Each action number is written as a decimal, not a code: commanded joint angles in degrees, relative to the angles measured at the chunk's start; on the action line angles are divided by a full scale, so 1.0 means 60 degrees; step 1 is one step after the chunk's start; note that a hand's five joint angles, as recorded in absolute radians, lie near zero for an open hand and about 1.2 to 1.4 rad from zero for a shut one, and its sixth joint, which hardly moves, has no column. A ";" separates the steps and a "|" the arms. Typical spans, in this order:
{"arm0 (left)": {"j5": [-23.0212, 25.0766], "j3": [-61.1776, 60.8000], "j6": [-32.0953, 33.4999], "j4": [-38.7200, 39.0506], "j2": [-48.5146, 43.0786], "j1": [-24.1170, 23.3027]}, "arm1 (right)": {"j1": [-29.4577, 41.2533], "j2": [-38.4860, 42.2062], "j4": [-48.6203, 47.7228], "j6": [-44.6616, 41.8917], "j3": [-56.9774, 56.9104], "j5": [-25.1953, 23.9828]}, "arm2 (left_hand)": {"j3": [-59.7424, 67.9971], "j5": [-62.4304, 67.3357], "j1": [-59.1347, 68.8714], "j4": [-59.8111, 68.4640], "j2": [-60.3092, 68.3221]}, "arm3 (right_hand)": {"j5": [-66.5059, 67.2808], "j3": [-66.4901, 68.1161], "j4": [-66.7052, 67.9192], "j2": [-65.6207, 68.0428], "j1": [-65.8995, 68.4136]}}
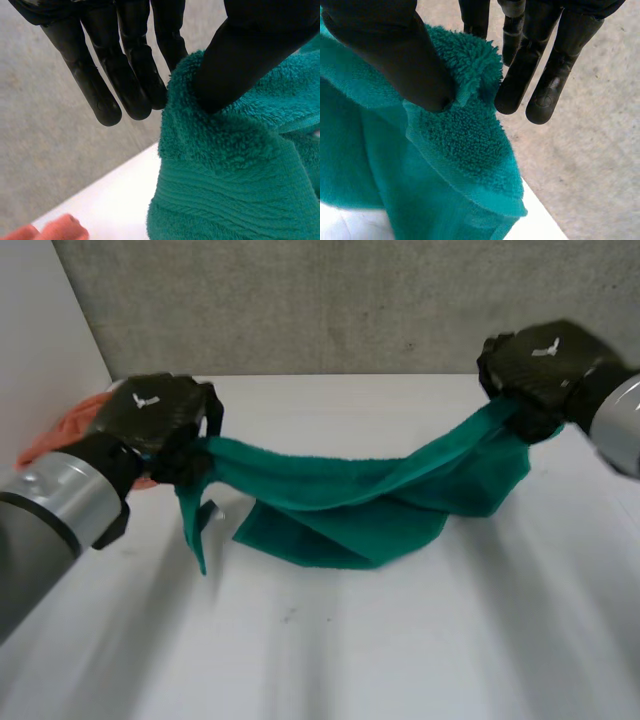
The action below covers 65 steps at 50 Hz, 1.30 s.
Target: Fold the laundry.
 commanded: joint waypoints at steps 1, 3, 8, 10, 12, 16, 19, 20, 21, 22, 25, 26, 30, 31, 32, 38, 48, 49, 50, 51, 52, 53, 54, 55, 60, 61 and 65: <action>0.0067 0.0244 0.0043 -0.1372 0.0022 -0.0190 | 0.0126 0.1064 0.3513 -0.2460 -0.1800 0.0164 | 0.1967 0.2294 0.2698 0.1853 0.1891 | 0.2268 0.2070 0.1995 0.9475 0.4131; 0.0067 0.0303 0.0043 -0.1314 -0.0506 -0.0234 | 0.0127 0.1535 0.3705 -0.2623 -0.1756 0.0180 | 0.1967 0.2294 0.2698 0.1853 0.1891 | 0.2268 0.2070 0.1995 0.9475 0.4131; -0.0123 0.0946 0.0218 -0.0948 -0.2219 -0.0264 | 0.0156 0.2620 0.3765 -0.2727 -0.1917 0.0384 | 0.1967 0.2294 0.2698 0.1853 0.1891 | 0.2268 0.2070 0.1995 0.9475 0.4131; -0.0138 0.1546 0.0613 -0.0860 -0.3186 -0.0249 | 0.0156 0.3088 0.3648 -0.2741 -0.2296 0.0793 | 0.1967 0.2294 0.2698 0.1853 0.1891 | 0.2268 0.2070 0.1995 0.9475 0.4131; -0.0167 0.2014 0.0920 -0.0815 -0.3685 -0.0249 | 0.0156 0.3498 0.3458 -0.2727 -0.2735 0.1174 | 0.1967 0.2294 0.2698 0.1853 0.1891 | 0.2268 0.2070 0.1995 0.9475 0.4131; -0.0576 0.3785 0.1580 -0.0611 -0.4696 -0.0205 | 0.0200 0.4392 0.2215 -0.2639 -0.4184 0.2009 | 0.1967 0.2294 0.2698 0.1853 0.1891 | 0.2268 0.2070 0.1995 0.9475 0.4131; -0.0870 0.5367 0.1713 0.0091 -0.5151 -0.0205 | 0.0419 0.4672 0.0708 -0.2624 -0.5371 0.2420 | 0.1967 0.2294 0.2698 0.1853 0.1891 | 0.2268 0.2070 0.1995 0.9475 0.4131; -0.0914 0.5734 0.1713 0.0339 -0.5239 -0.0205 | 0.0492 0.4701 0.0239 -0.2624 -0.5635 0.2450 | 0.1967 0.2294 0.2698 0.1853 0.1891 | 0.2268 0.2070 0.1995 0.9475 0.4131; -0.0958 0.6404 0.1713 0.0922 -0.5283 -0.0234 | 0.0609 0.4730 -0.0780 -0.2624 -0.6073 0.2465 | 0.1967 0.2294 0.2698 0.1853 0.1891 | 0.2268 0.2070 0.1995 0.9475 0.4131; -0.0973 0.6730 0.1742 0.1247 -0.5284 -0.0278 | 0.0653 0.4687 -0.1342 -0.2624 -0.6222 0.2465 | 0.1967 0.2294 0.2698 0.1853 0.1891 | 0.2268 0.2070 0.1995 0.9475 0.4131; -0.1046 0.7667 0.1699 0.2576 -0.5255 -0.0293 | 0.0698 0.4527 -0.3795 -0.2580 -0.6444 0.2450 | 0.1967 0.2294 0.2698 0.1853 0.1891 | 0.2268 0.2070 0.1995 0.9475 0.4131; -0.1104 0.7830 0.1698 0.2917 -0.5240 -0.0293 | 0.0698 0.4453 -0.4287 -0.2566 -0.6429 0.2436 | 0.1967 0.2294 0.2698 0.1853 0.1891 | 0.2268 0.2070 0.1995 0.9475 0.4131; -0.1470 0.8476 0.1523 0.4061 -0.5182 -0.0322 | 0.0756 0.4028 -0.6150 -0.2463 -0.6210 0.2450 | 0.1967 0.2294 0.2698 0.1853 0.1891 | 0.2268 0.2070 0.1995 0.9475 0.4131; -0.1543 0.8535 0.1479 0.4135 -0.5167 -0.0337 | 0.0756 0.3984 -0.6181 -0.2463 -0.6180 0.2436 | 0.1967 0.2294 0.2698 0.1853 0.1891 | 0.2268 0.2070 0.1995 0.9475 0.4131; -0.1588 0.8593 0.1435 0.4150 -0.5152 -0.0322 | 0.0756 0.3969 -0.6109 -0.2463 -0.6194 0.2392 | 0.1967 0.2294 0.2698 0.1853 0.1891 | 0.2268 0.2070 0.1995 0.9475 0.4131; -0.1617 0.7878 0.1318 0.3434 -0.5211 -0.0352 | 0.0756 0.4042 -0.4997 -0.2448 -0.5815 0.2085 | 0.1967 0.2294 0.2698 0.1853 0.1891 | 0.2268 0.2070 0.1995 0.9475 0.4131; -0.1603 0.4103 0.1449 0.2803 -0.5298 -0.0351 | 0.0698 0.4685 -0.2347 -0.2944 -0.3693 0.0518 | 0.1967 0.2294 0.2698 0.1853 0.1891 | 0.2268 0.2070 0.1995 0.9475 0.4131; -0.1603 0.3894 0.1464 0.2803 -0.5313 -0.0352 | 0.0698 0.4774 -0.2170 -0.3091 -0.3530 0.0502 | 0.1967 0.2294 0.2698 0.1853 0.1891 | 0.2268 0.2070 0.1995 0.9475 0.4131; -0.1603 0.3631 0.1508 0.2803 -0.5371 -0.0352 | 0.0712 0.4862 -0.1994 -0.3238 -0.3355 0.0502 | 0.1967 0.2294 0.2698 0.1853 0.1891 | 0.2268 0.2070 0.1995 0.9475 0.4131; -0.1603 0.3396 0.1537 0.2803 -0.5444 -0.0352 | 0.0727 0.4949 -0.1818 -0.3399 -0.3150 0.0502 | 0.1967 0.2294 0.2698 0.1853 0.1891 | 0.2268 0.2070 0.1995 0.9475 0.4131; -0.1617 0.2944 0.1639 0.2788 -0.5633 -0.0352 | 0.0742 0.5081 -0.1425 -0.3835 -0.2698 0.0516 | 0.1967 0.2294 0.2698 0.1853 0.1891 | 0.2268 0.2070 0.1995 0.9475 0.4131; -0.1617 0.2737 0.1712 0.2788 -0.5708 -0.0337 | 0.0742 0.5126 -0.1218 -0.4057 -0.2462 0.0546 | 0.1967 0.2294 0.2698 0.1853 0.1891 | 0.2268 0.2070 0.1995 0.9475 0.4131; -0.1617 0.2560 0.1800 0.2774 -0.5781 -0.0337 | 0.0742 0.5170 -0.1071 -0.4292 -0.2242 0.0589 | 0.1967 0.2294 0.2698 0.1853 0.1891 | 0.2268 0.2070 0.1995 0.9475 0.4131; -0.1617 0.2182 0.2018 0.2716 -0.5840 -0.0351 | 0.0742 0.5185 -0.0779 -0.4685 -0.1833 0.0735 | 0.1967 0.2294 0.2698 0.1853 0.1891 | 0.2268 0.2070 0.1995 0.9475 0.4131; -0.1603 0.1300 0.2577 0.2568 -0.5753 -0.0352 | 0.0683 0.4995 -0.0586 -0.4735 -0.0776 0.1146 | 0.0714 0.1042 0.1446 0.0600 0.0638 | 0.2268 0.2070 0.1995 0.9475 0.4131; -0.1588 0.1081 0.2693 0.2568 -0.5680 -0.0366 | 0.0683 0.4907 -0.0629 -0.4458 -0.0514 0.1146 | 0.0182 0.0509 0.0913 0.0068 0.0106 | 0.2268 0.2070 0.1995 0.9475 0.4131; -0.1544 0.0772 0.2709 0.2568 -0.5489 -0.0308 | 0.0654 0.4512 -0.0688 -0.3271 0.0001 0.1132 | -0.2533 -0.2205 -0.1801 -0.2646 -0.2608 | 0.2268 0.2070 0.1995 0.9475 0.4131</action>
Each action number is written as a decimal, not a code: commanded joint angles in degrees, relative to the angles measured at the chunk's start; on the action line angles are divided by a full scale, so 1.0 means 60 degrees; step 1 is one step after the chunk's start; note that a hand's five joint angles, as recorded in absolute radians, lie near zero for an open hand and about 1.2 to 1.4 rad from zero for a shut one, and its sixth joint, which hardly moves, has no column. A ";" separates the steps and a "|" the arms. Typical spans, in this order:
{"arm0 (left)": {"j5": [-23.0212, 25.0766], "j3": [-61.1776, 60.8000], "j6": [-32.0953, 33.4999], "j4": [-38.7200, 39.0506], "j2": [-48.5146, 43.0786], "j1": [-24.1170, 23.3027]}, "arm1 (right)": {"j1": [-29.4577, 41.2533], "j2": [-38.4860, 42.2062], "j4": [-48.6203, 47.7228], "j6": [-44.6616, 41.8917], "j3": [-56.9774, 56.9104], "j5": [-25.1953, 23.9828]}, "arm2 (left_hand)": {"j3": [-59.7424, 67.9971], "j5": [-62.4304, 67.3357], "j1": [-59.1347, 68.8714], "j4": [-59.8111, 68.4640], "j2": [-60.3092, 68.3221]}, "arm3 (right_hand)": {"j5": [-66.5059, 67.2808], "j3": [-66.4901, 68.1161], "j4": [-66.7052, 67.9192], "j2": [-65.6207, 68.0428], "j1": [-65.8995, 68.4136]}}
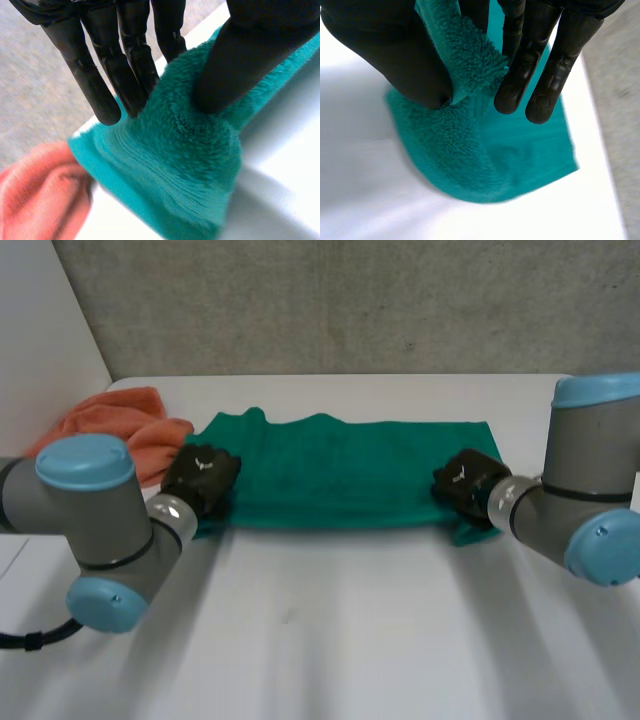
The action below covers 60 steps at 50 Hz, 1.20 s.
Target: Fold the laundry.
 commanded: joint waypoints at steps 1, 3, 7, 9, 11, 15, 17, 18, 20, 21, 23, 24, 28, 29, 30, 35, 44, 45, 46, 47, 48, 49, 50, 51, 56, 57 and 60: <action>0.0076 -0.0712 0.0263 -0.0037 0.0302 0.0059 | -0.0045 -0.0633 -0.0143 0.1736 0.1055 0.0128 | -0.2796 -0.2838 -0.2717 -0.2788 -0.2794 | 0.2146 0.2070 0.1990 0.9475 0.4130; 0.0120 -0.0873 0.0277 -0.0052 0.0331 0.0089 | -0.0059 -0.0881 -0.0172 0.2699 0.1259 0.0128 | -0.5567 -0.5610 -0.5489 -0.5560 -0.5565 | 0.2146 0.2070 0.1990 0.9475 0.4130; 0.0412 -0.1355 0.0292 -0.0052 0.0812 0.0220 | -0.0190 -0.1117 -0.0289 0.3757 0.1786 0.0011 | -0.6703 -0.6745 -0.6624 -0.6695 -0.6701 | 0.2146 0.2070 0.1990 0.9475 0.4130; 0.0588 -0.1692 0.0292 -0.0023 0.1179 0.0381 | -0.0380 -0.1147 -0.0450 0.3833 0.2036 -0.0048 | -0.6733 -0.6775 -0.6654 -0.6725 -0.6731 | 0.2146 0.2070 0.1990 0.9475 0.4130; 0.0837 -0.2276 0.0263 0.0108 0.1719 0.0716 | -0.0745 -0.1161 -0.0800 0.3819 0.2430 -0.0092 | -0.6733 -0.6775 -0.6654 -0.6725 -0.6731 | 0.2146 0.2070 0.1990 0.9475 0.4130; 0.1160 -0.3127 0.0175 0.0357 0.2629 0.1288 | -0.1084 -0.1439 -0.1285 0.3834 0.2944 -0.0107 | -0.6621 -0.6663 -0.6543 -0.6613 -0.6619 | 0.2146 0.2070 0.1990 0.9475 0.4130; 0.1204 -0.3407 0.0161 0.0490 0.2850 0.1465 | -0.1114 -0.1585 -0.1432 0.3848 0.3091 -0.0107 | -0.6537 -0.6579 -0.6458 -0.6529 -0.6535 | 0.2146 0.2070 0.1990 0.9475 0.4130; 0.1205 -0.3640 0.0160 0.0606 0.3010 0.1582 | -0.1114 -0.1688 -0.1534 0.3848 0.3179 -0.0107 | -0.6426 -0.6468 -0.6347 -0.6418 -0.6423 | 0.2146 0.2070 0.1990 0.9475 0.4130; 0.1205 -0.3817 0.0146 0.0724 0.3071 0.1670 | -0.1114 -0.1718 -0.1593 0.3848 0.3253 -0.0107 | -0.6173 -0.6216 -0.6095 -0.6166 -0.6171 | 0.2146 0.2070 0.1990 0.9475 0.4130; 0.1190 -0.3876 0.0146 0.0783 0.3071 0.1700 | -0.1114 -0.1718 -0.1608 0.3848 0.3282 -0.0107 | -0.6033 -0.6076 -0.5955 -0.6026 -0.6031 | 0.2146 0.2070 0.1990 0.9475 0.4130; 0.1190 -0.3965 0.0088 0.0813 0.3056 0.1759 | -0.1099 -0.1718 -0.1623 0.3848 0.3355 -0.0107 | -0.5194 -0.5236 -0.5116 -0.5187 -0.5192 | 0.2146 0.2070 0.1990 0.9475 0.4130; 0.1190 -0.3979 0.0029 0.0812 0.3042 0.1773 | -0.1099 -0.1718 -0.1623 0.3834 0.3384 -0.0121 | -0.4886 -0.4928 -0.4807 -0.4878 -0.4883 | 0.2146 0.2070 0.1990 0.9475 0.4130; 0.1219 -0.3950 -0.0512 0.0725 0.2881 0.1773 | -0.1085 -0.1718 -0.1681 0.3833 0.3502 -0.0121 | -0.4378 -0.4420 -0.4299 -0.4370 -0.4376 | 0.2146 0.2070 0.1990 0.9475 0.4130; 0.1219 -0.3950 -0.0673 0.0725 0.2822 0.1773 | -0.1085 -0.1718 -0.1696 0.3833 0.3502 -0.0107 | -0.4406 -0.4448 -0.4327 -0.4398 -0.4403 | 0.2146 0.2070 0.1990 0.9475 0.4130; 0.1263 -0.3892 -0.1008 0.0725 0.2648 0.1730 | -0.1099 -0.1718 -0.1740 0.3833 0.3531 -0.0121 | -0.4600 -0.4643 -0.4522 -0.4593 -0.4598 | 0.2146 0.2070 0.1990 0.9475 0.4130; 0.1439 -0.3599 -0.1787 0.0783 0.2207 0.1627 | -0.1085 -0.1718 -0.1842 0.3833 0.3575 -0.0194 | -0.5051 -0.5093 -0.4972 -0.5043 -0.5048 | 0.2146 0.2070 0.1990 0.9475 0.4130; 0.1351 -0.2193 -0.2051 0.0710 0.1021 0.1085 | -0.1055 -0.1733 -0.1857 0.3833 0.3736 -0.0385 | -0.5051 -0.5093 -0.4972 -0.5043 -0.5049 | 0.2146 0.2070 0.1990 0.9475 0.4130; 0.1351 -0.2062 -0.2051 0.0695 0.0904 0.1027 | -0.1055 -0.1733 -0.1857 0.3833 0.3765 -0.0385 | -0.5051 -0.5093 -0.4972 -0.5043 -0.5049 | 0.2146 0.2070 0.1990 0.9475 0.4130; 0.1351 -0.1886 -0.2051 0.0695 0.0685 0.0954 | -0.1055 -0.1733 -0.1857 0.3819 0.3780 -0.0385 | -0.5051 -0.5093 -0.4972 -0.5043 -0.5049 | 0.2146 0.2070 0.1990 0.9475 0.4130; 0.1351 -0.1798 -0.2037 0.0695 0.0581 0.0910 | -0.1055 -0.1733 -0.1872 0.3833 0.3780 -0.0385 | -0.5023 -0.5065 -0.4944 -0.5015 -0.5021 | 0.2146 0.2070 0.1990 0.9475 0.4130; 0.1337 -0.1695 -0.2037 0.0695 0.0493 0.0851 | -0.1041 -0.1733 -0.1872 0.3819 0.3795 -0.0385 | -0.5023 -0.5065 -0.4944 -0.5015 -0.5021 | 0.2146 0.2070 0.1990 0.9475 0.4130; 0.1322 -0.1535 -0.2037 0.0710 0.0348 0.0764 | -0.1026 -0.1733 -0.1857 0.3833 0.3809 -0.0385 | -0.5023 -0.5065 -0.4944 -0.5015 -0.5021 | 0.2146 0.2070 0.1990 0.9475 0.4130; 0.1322 -0.1446 -0.2037 0.0710 0.0288 0.0705 | -0.1026 -0.1733 -0.1857 0.3819 0.3810 -0.0399 | -0.4995 -0.5037 -0.4916 -0.4987 -0.4993 | 0.2146 0.2070 0.1990 0.9475 0.4130; 0.1322 -0.1358 -0.2037 0.0710 0.0244 0.0661 | -0.1011 -0.1733 -0.1872 0.3833 0.3824 -0.0385 | -0.4967 -0.5009 -0.4888 -0.4959 -0.4965 | 0.2146 0.2070 0.1990 0.9475 0.4130; 0.1293 -0.0860 -0.2008 0.0710 -0.0210 0.0543 | -0.0997 -0.1733 -0.1872 0.3819 0.3897 -0.0400 | -0.4855 -0.4897 -0.4776 -0.4847 -0.4853 | 0.2146 0.2070 0.1990 0.9475 0.4130; 0.1278 -0.0671 -0.1993 0.0710 -0.0370 0.0485 | -0.0997 -0.1733 -0.1872 0.3819 0.3912 -0.0400 | -0.4771 -0.4814 -0.4693 -0.4764 -0.4769 | 0.2146 0.2070 0.1990 0.9475 0.4130; 0.1278 -0.0362 -0.1978 0.0710 -0.0576 0.0411 | -0.0997 -0.1733 -0.1857 0.3819 0.3927 -0.0414 | -0.4491 -0.4534 -0.4413 -0.4484 -0.4489 | 0.2146 0.2070 0.1990 0.9475 0.4130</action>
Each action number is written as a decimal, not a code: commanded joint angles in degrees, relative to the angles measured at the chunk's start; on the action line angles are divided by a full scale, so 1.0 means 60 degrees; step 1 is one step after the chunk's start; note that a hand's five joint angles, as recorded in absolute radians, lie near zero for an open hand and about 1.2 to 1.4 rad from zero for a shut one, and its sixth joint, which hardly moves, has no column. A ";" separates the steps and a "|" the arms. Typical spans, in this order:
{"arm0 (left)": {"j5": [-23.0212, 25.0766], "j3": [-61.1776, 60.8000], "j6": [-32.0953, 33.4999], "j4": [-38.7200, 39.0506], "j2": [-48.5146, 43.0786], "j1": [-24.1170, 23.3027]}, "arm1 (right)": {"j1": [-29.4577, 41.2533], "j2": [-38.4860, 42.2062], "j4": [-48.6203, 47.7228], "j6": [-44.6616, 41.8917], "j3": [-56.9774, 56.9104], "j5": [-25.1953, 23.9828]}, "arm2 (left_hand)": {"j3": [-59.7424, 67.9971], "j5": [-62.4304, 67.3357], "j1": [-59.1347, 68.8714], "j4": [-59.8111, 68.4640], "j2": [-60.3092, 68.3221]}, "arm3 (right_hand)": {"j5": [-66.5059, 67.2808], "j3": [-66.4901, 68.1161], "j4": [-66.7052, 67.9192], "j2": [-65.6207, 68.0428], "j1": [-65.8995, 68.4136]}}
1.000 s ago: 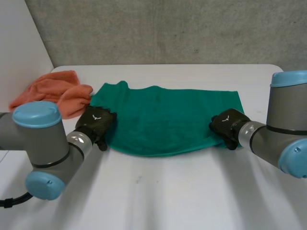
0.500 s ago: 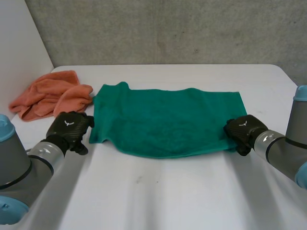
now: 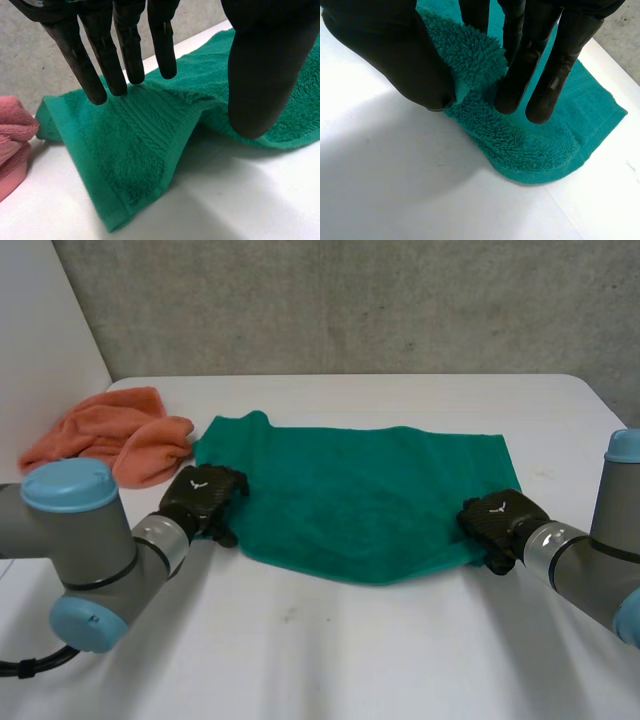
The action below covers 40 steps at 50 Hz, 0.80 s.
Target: Fold the laundry.
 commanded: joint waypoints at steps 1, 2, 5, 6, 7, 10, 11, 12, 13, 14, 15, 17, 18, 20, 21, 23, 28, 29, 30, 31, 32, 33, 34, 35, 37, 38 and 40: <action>-0.0070 0.0825 0.0075 0.0008 -0.0651 -0.0184 | 0.0009 0.0000 -0.0001 -0.0002 0.0089 -0.0012 | 0.1150 0.1294 0.1115 0.1234 0.1182 | 0.2145 0.2070 0.1990 0.9475 0.4130; -0.0113 0.0899 0.0090 -0.0007 -0.0724 -0.0184 | -0.0006 0.0000 -0.0001 -0.0002 0.0104 -0.0012 | 0.1263 0.1407 0.1228 0.1347 0.1295 | 0.2145 0.2070 0.1990 0.9475 0.4130; -0.0303 0.1162 0.0105 -0.0007 -0.0944 -0.0184 | -0.0020 0.0000 -0.0001 -0.0002 0.0119 -0.0012 | 0.1655 0.1799 0.1620 0.1739 0.1687 | 0.2145 0.2070 0.1990 0.9475 0.4130; -0.0348 0.1207 0.0105 -0.0007 -0.0974 -0.0184 | -0.0021 0.0000 -0.0001 -0.0002 0.0119 -0.0012 | 0.1657 0.1800 0.1621 0.1741 0.1689 | 0.2145 0.2070 0.1990 0.9475 0.4130; -0.0406 0.1251 0.0119 -0.0022 -0.1003 -0.0184 | -0.0035 0.0000 -0.0001 -0.0002 0.0119 -0.0012 | 0.1657 0.1800 0.1621 0.1741 0.1689 | 0.2145 0.2070 0.1990 0.9475 0.4130; -0.0509 0.1251 0.0163 -0.0080 -0.1018 -0.0184 | -0.0064 0.0000 -0.0045 -0.0002 0.0119 -0.0012 | 0.1629 0.1773 0.1594 0.1713 0.1661 | 0.2145 0.2070 0.1990 0.9475 0.4130; -0.0509 0.1222 0.0178 -0.0124 -0.1003 -0.0184 | -0.0079 0.0000 -0.0045 -0.0017 0.0119 -0.0012 | 0.1629 0.1772 0.1593 0.1712 0.1661 | 0.2145 0.2070 0.1990 0.9475 0.4130; -0.0509 0.1207 0.0193 -0.0153 -0.1003 -0.0184 | -0.0079 0.0000 -0.0045 -0.0017 0.0104 -0.0012 | 0.1601 0.1745 0.1566 0.1685 0.1633 | 0.2145 0.2070 0.1990 0.9475 0.4130; -0.0509 0.1149 0.0193 -0.0241 -0.0931 -0.0198 | -0.0094 0.0000 -0.0059 -0.0046 0.0104 -0.0012 | 0.1545 0.1689 0.1510 0.1629 0.1577 | 0.2145 0.2070 0.1990 0.9475 0.4130; -0.0509 0.1120 0.0193 -0.0299 -0.0901 -0.0213 | -0.0094 -0.0014 -0.0059 -0.0046 0.0090 -0.0012 | 0.1544 0.1688 0.1509 0.1628 0.1576 | 0.2145 0.2070 0.1990 0.9475 0.4130; -0.0509 0.1090 0.0193 -0.0358 -0.0886 -0.0213 | -0.0094 -0.0014 -0.0059 -0.0046 0.0075 0.0002 | 0.1544 0.1688 0.1509 0.1628 0.1576 | 0.2145 0.2070 0.1990 0.9475 0.4130; -0.0480 0.0872 0.0193 -0.0519 -0.0697 -0.0198 | -0.0094 -0.0014 -0.0059 -0.0046 0.0060 0.0002 | 0.1517 0.1661 0.1482 0.1601 0.1549 | 0.2145 0.2070 0.1990 0.9475 0.4130; -0.0466 0.0783 0.0193 -0.0549 -0.0594 -0.0184 | -0.0094 -0.0014 -0.0045 -0.0046 0.0046 0.0002 | 0.1516 0.1660 0.1481 0.1600 0.1548 | 0.2145 0.2070 0.1990 0.9475 0.4130; -0.0422 0.0622 0.0193 -0.0578 -0.0374 -0.0169 | -0.0094 -0.0014 -0.0045 -0.0046 0.0045 0.0002 | 0.1516 0.1660 0.1481 0.1600 0.1548 | 0.2145 0.2070 0.1990 0.9475 0.4130; -0.0407 0.0447 0.0193 -0.0578 -0.0214 -0.0140 | -0.0094 -0.0014 -0.0045 -0.0046 0.0045 0.0002 | 0.1489 0.1632 0.1454 0.1573 0.1521 | 0.2145 0.2070 0.1990 0.9475 0.4130; -0.0407 0.0285 0.0193 -0.0564 -0.0125 -0.0154 | -0.0094 -0.0014 -0.0045 -0.0046 0.0045 0.0002 | 0.1461 0.1604 0.1426 0.1545 0.1493 | 0.2145 0.2070 0.1990 0.9475 0.4130; -0.0407 0.0138 0.0178 -0.0490 -0.0095 -0.0052 | -0.0065 0.0000 -0.0045 -0.0046 0.0045 0.0002 | 0.1432 0.1576 0.1397 0.1516 0.1464 | 0.2145 0.2070 0.1990 0.9475 0.4130; -0.0407 0.0167 0.0193 -0.0476 -0.0124 -0.0037 | -0.0064 -0.0014 -0.0059 -0.0046 0.0045 0.0002 | 0.1432 0.1576 0.1397 0.1516 0.1464 | 0.2145 0.2070 0.1990 0.9475 0.4130; -0.0407 0.0182 0.0193 -0.0476 -0.0153 -0.0008 | -0.0064 -0.0014 -0.0045 -0.0046 0.0045 0.0002 | 0.1432 0.1576 0.1397 0.1516 0.1464 | 0.2145 0.2070 0.1990 0.9475 0.4130; -0.0407 0.0211 0.0193 -0.0476 -0.0168 0.0021 | -0.0050 -0.0014 -0.0045 -0.0046 0.0045 0.0002 | 0.1432 0.1576 0.1397 0.1516 0.1464 | 0.2145 0.2070 0.1990 0.9475 0.4130; -0.0407 0.0284 0.0193 -0.0461 -0.0197 0.0094 | -0.0050 -0.0014 -0.0045 -0.0046 0.0060 0.0002 | 0.1432 0.1576 0.1397 0.1516 0.1464 | 0.2145 0.2070 0.1990 0.9475 0.4130; -0.0407 0.0328 0.0193 -0.0447 -0.0227 0.0109 | -0.0050 -0.0014 -0.0045 -0.0061 0.0060 0.0002 | 0.1432 0.1576 0.1397 0.1516 0.1464 | 0.2145 0.2070 0.1990 0.9475 0.4130; -0.0407 0.0372 0.0193 -0.0417 -0.0256 0.0124 | -0.0050 -0.0014 -0.0045 -0.0047 0.0060 0.0002 | 0.1432 0.1576 0.1397 0.1516 0.1464 | 0.2145 0.2070 0.1990 0.9475 0.4130; -0.0407 0.0416 0.0207 -0.0388 -0.0300 0.0138 | -0.0050 -0.0014 -0.0045 -0.0046 0.0075 0.0002 | 0.1432 0.1576 0.1397 0.1516 0.1464 | 0.2145 0.2070 0.1990 0.9475 0.4130; -0.0407 0.0562 0.0324 -0.0271 -0.0519 0.0139 | -0.0064 -0.0014 -0.0045 -0.0046 0.0075 0.0002 | 0.1432 0.1576 0.1397 0.1516 0.1464 | 0.2145 0.2070 0.1990 0.9475 0.4130; -0.0421 0.0606 0.0397 -0.0242 -0.0578 0.0139 | -0.0064 -0.0014 -0.0045 -0.0046 0.0075 0.0002 | 0.1460 0.1604 0.1425 0.1544 0.1492 | 0.2145 0.2070 0.1990 0.9475 0.4130; -0.0421 0.0723 0.0718 -0.0183 -0.0710 0.0139 | -0.0079 -0.0014 -0.0045 -0.0046 0.0060 0.0002 | 0.1460 0.1604 0.1425 0.1544 0.1492 | 0.2145 0.2070 0.1990 0.9475 0.4130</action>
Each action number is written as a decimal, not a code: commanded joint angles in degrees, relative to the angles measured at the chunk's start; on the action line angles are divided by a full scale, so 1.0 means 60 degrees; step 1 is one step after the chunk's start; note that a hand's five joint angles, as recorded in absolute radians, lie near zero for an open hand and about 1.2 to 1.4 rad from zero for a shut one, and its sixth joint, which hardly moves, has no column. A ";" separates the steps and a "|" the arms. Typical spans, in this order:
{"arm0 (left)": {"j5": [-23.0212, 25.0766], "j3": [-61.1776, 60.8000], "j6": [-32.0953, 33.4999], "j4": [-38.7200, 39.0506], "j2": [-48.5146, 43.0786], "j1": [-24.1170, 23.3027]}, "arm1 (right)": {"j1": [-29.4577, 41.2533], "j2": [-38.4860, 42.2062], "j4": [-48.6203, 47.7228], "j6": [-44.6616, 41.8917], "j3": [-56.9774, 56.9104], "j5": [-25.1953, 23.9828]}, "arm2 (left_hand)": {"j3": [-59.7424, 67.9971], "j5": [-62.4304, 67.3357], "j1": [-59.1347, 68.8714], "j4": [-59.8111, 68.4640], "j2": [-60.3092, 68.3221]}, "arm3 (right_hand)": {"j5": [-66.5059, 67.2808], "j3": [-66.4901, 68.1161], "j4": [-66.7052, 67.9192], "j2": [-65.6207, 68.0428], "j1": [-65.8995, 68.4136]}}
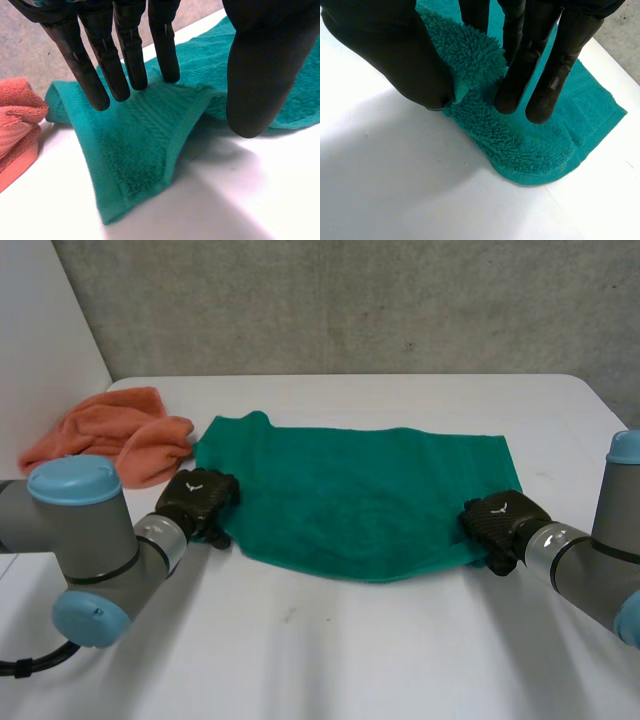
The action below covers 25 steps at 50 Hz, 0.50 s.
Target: Fold the laundry.
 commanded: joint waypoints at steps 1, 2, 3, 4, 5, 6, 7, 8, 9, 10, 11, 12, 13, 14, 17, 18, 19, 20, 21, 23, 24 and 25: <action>-0.0018 0.0437 0.0626 0.0239 -0.0460 0.0047 | -0.0024 -0.0002 0.0001 0.0004 -0.0001 -0.0001 | 0.0773 0.0751 0.0750 0.0726 0.0764 | 0.2146 0.2070 0.1990 0.9475 0.4130; -0.0018 0.0466 0.0773 0.0268 -0.0475 0.0047 | -0.0039 0.0013 0.0001 0.0004 -0.0001 -0.0001 | 0.0801 0.0778 0.0778 0.0754 0.0792 | 0.2146 0.2070 0.1990 0.9475 0.4130; -0.0018 0.0496 0.0919 0.0297 -0.0489 0.0062 | -0.0039 -0.0002 0.0001 0.0004 -0.0001 -0.0001 | 0.0801 0.0779 0.0778 0.0754 0.0792 | 0.2146 0.2070 0.1990 0.9475 0.4130; -0.0018 0.0569 0.1225 0.0399 -0.0562 0.0062 | -0.0039 -0.0002 0.0001 0.0004 -0.0016 -0.0001 | 0.0801 0.0779 0.0778 0.0754 0.0792 | 0.2146 0.2070 0.1990 0.9475 0.4130; -0.0018 0.0598 0.1373 0.0458 -0.0621 0.0076 | -0.0039 -0.0002 0.0016 0.0004 -0.0016 -0.0001 | 0.0829 0.0806 0.0806 0.0782 0.0820 | 0.2146 0.2070 0.1990 0.9475 0.4130; -0.0018 0.0613 0.1505 0.0517 -0.0665 0.0077 | -0.0039 -0.0002 0.0016 0.0004 -0.0016 -0.0001 | 0.0885 0.0862 0.0862 0.0837 0.0876 | 0.2146 0.2070 0.1990 0.9475 0.4130; -0.0018 0.0628 0.1637 0.0575 -0.0723 0.0106 | -0.0039 -0.0002 0.0016 0.0004 -0.0016 -0.0001 | 0.1024 0.1002 0.1001 0.0977 0.1015 | 0.2146 0.2070 0.1990 0.9475 0.4130; -0.0018 0.0642 0.1914 0.0634 -0.0796 0.0178 | -0.0039 -0.0002 0.0016 0.0004 -0.0016 -0.0001 | 0.2191 0.2169 0.2168 0.2144 0.2182 | 0.2146 0.2070 0.1990 0.9475 0.4130; -0.0018 0.0628 0.1975 0.0634 -0.0812 0.0194 | -0.0039 -0.0002 0.0030 0.0004 -0.0016 -0.0001 | 0.3035 0.3013 0.3013 0.2988 0.3026 | 0.2146 0.2070 0.1990 0.9475 0.4130; -0.0003 0.0628 0.2019 0.0634 -0.0797 0.0208 | -0.0039 -0.0002 0.0031 0.0004 -0.0016 0.0014 | 0.4099 0.4076 0.4076 0.4051 0.4089 | 0.2146 0.2070 0.1990 0.9475 0.4130; 0.0012 0.0555 0.2150 0.0620 -0.0783 0.0208 | -0.0024 -0.0002 0.0031 0.0004 -0.0045 0.0029 | 0.6552 0.6529 0.6529 0.6504 0.6542 | 0.2146 0.2070 0.1990 0.9475 0.4130; -0.0003 0.0511 0.2224 0.0634 -0.0739 0.0194 | -0.0024 -0.0002 0.0060 0.0004 -0.0060 0.0043 | 0.7655 0.7632 0.7632 0.7608 0.7646 | 0.2146 0.2070 0.1990 0.9475 0.4130; -0.0017 0.0467 0.2268 0.0634 -0.0681 0.0179 | -0.0024 -0.0031 0.0074 0.0004 -0.0089 0.0058 | 0.7666 0.7643 0.7643 0.7619 0.7657 | 0.2146 0.2070 0.1990 0.9475 0.4130; -0.0061 0.0438 0.2297 0.0620 -0.0608 0.0150 | -0.0039 -0.0075 0.0089 0.0004 -0.0118 0.0073 | 0.7666 0.7644 0.7643 0.7619 0.7657 | 0.2146 0.2070 0.1990 0.9475 0.4130; -0.0105 0.0189 0.2342 0.0459 0.0430 0.0077 | -0.0039 -0.0805 0.0206 -0.0084 -0.0206 0.0131 | 0.7666 0.7644 0.7643 0.7619 0.7657 | 0.2146 0.2070 0.1990 0.9475 0.4130; -0.0105 0.0043 0.2342 0.0415 0.0810 0.0048 | -0.0039 -0.1083 0.0279 -0.0142 -0.0250 0.0131 | 0.7666 0.7644 0.7643 0.7619 0.7657 | 0.2146 0.2070 0.1990 0.9475 0.4130; -0.0076 -0.0350 0.2342 0.0371 0.1597 0.0033 | -0.0053 -0.1695 0.0454 -0.0273 -0.0352 0.0131 | 0.7666 0.7644 0.7643 0.7619 0.7657 | 0.2146 0.2070 0.1990 0.9475 0.4130; -0.0062 -0.0557 0.2342 0.0356 0.2011 0.0018 | -0.0053 -0.1976 0.0542 -0.0333 -0.0411 0.0131 | 0.7666 0.7644 0.7643 0.7619 0.7657 | 0.2146 0.2070 0.1990 0.9475 0.4130; -0.0062 -0.0747 0.2342 0.0356 0.2450 -0.0011 | -0.0053 -0.2255 0.0630 -0.0391 -0.0484 0.0131 | 0.7666 0.7644 0.7643 0.7619 0.7657 | 0.2146 0.2070 0.1990 0.9475 0.4130; -0.0091 -0.1215 0.2356 0.0327 0.3983 -0.0026 | -0.0053 -0.3090 0.0865 -0.0494 -0.0821 0.0073 | 0.7666 0.7644 0.7643 0.7619 0.7657 | 0.2146 0.2070 0.1990 0.9475 0.4130; -0.0091 -0.1290 0.2371 0.0312 0.4370 -0.0026 | -0.0053 -0.3339 0.0938 -0.0509 -0.0952 0.0073 | 0.7666 0.7644 0.7643 0.7619 0.7657 | 0.2146 0.2070 0.1990 0.9475 0.4130; -0.0091 -0.1393 0.2371 0.0283 0.4823 -0.0011 | -0.0053 -0.3588 0.1011 -0.0524 -0.1099 0.0073 | 0.7666 0.7644 0.7643 0.7619 0.7657 | 0.2146 0.2070 0.1990 0.9475 0.4130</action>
